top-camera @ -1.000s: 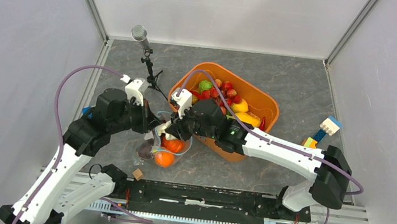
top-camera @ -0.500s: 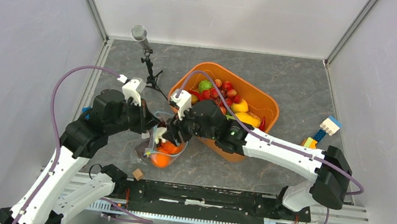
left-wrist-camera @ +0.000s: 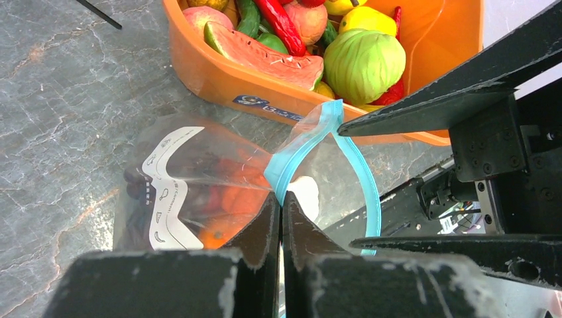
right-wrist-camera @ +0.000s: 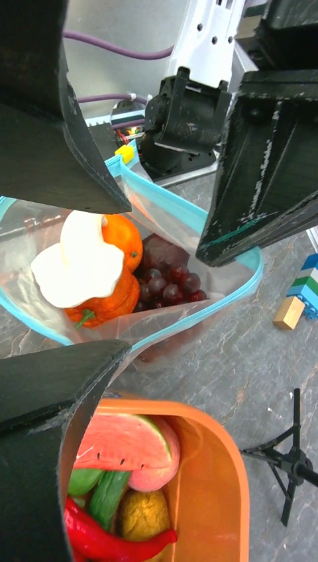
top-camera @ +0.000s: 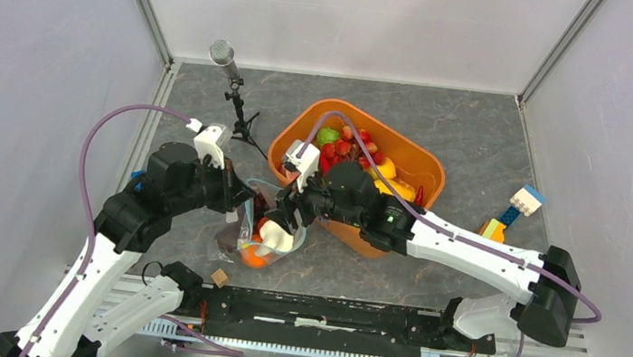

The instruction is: Place the food in the zip-top bag and seal the zipper

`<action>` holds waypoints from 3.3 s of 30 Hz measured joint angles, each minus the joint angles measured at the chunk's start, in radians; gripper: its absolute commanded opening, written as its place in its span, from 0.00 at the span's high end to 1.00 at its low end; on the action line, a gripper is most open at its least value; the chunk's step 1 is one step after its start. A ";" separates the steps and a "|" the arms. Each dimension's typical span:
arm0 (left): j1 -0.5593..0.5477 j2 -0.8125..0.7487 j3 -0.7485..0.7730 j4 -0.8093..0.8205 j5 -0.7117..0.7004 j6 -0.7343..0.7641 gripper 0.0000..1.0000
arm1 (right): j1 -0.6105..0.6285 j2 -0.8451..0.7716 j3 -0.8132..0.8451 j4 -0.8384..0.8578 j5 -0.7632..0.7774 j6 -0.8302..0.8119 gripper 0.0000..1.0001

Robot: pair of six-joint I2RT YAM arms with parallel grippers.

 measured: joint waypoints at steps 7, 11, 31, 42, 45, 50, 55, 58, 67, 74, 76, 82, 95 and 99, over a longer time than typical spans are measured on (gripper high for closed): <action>0.000 0.000 0.007 -0.014 -0.001 0.000 0.97 | 0.000 -0.127 -0.084 -0.016 0.209 -0.027 0.34; 0.000 0.006 0.008 -0.016 0.000 0.000 0.96 | -0.054 -0.182 -0.093 -0.071 0.388 -0.030 0.37; 0.000 0.012 0.009 -0.015 -0.002 0.000 0.97 | -0.572 -0.119 -0.189 -0.417 0.259 -0.117 0.22; 0.000 0.008 0.009 -0.016 -0.009 0.000 0.96 | -0.580 0.067 -0.153 -0.432 0.296 -0.228 0.27; 0.000 0.000 0.009 -0.020 -0.015 0.000 0.96 | -0.586 0.137 -0.101 -0.432 0.283 -0.266 0.31; 0.000 -0.003 0.009 -0.024 -0.016 0.000 0.96 | -0.606 0.201 -0.084 -0.384 0.264 -0.305 0.60; 0.000 0.000 0.009 -0.023 -0.017 0.000 0.96 | -0.609 0.192 -0.096 -0.362 0.238 -0.315 0.80; 0.000 0.003 0.009 -0.023 -0.017 0.000 0.97 | -0.609 0.137 -0.106 -0.367 0.235 -0.316 0.82; 0.000 0.006 0.009 -0.021 -0.016 0.000 0.96 | -0.610 -0.028 -0.092 -0.365 0.300 -0.305 0.43; 0.000 0.006 0.009 -0.021 -0.015 0.000 0.97 | -0.618 0.000 -0.176 -0.254 0.315 -0.184 0.25; 0.000 0.006 0.009 -0.021 -0.015 0.000 0.97 | -0.621 0.001 -0.240 -0.162 0.309 -0.122 0.19; 0.000 0.003 0.009 -0.021 -0.016 0.000 0.96 | -0.637 0.028 -0.348 0.076 0.336 0.054 0.05; 0.000 0.000 0.009 -0.022 -0.015 0.000 0.97 | -0.649 0.193 -0.415 0.424 0.356 0.298 0.31; 0.000 -0.002 0.009 -0.022 -0.016 0.000 0.97 | -0.652 0.213 -0.415 0.441 0.352 0.332 0.48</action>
